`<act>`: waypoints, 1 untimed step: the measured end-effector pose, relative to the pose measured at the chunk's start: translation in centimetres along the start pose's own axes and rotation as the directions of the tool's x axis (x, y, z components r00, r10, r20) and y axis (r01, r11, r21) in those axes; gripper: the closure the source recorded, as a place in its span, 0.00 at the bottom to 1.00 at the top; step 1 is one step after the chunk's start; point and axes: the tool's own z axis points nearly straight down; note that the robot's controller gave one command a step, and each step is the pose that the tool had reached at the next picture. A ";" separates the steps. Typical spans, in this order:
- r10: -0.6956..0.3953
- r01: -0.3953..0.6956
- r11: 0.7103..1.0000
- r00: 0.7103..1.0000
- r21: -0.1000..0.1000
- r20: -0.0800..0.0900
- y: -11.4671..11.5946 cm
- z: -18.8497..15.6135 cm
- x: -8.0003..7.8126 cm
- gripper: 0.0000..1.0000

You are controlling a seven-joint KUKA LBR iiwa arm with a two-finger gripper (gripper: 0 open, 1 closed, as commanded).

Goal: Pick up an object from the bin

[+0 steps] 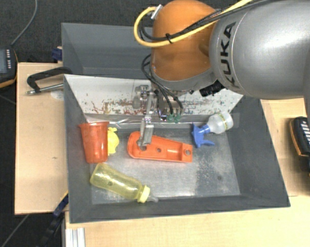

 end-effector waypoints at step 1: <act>0.002 -0.002 1.000 1.000 -0.002 0.009 -0.1 -0.5 -0.1 0.00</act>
Offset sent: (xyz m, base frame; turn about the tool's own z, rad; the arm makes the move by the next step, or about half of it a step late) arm -0.0430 -0.0423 -0.0986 -0.2050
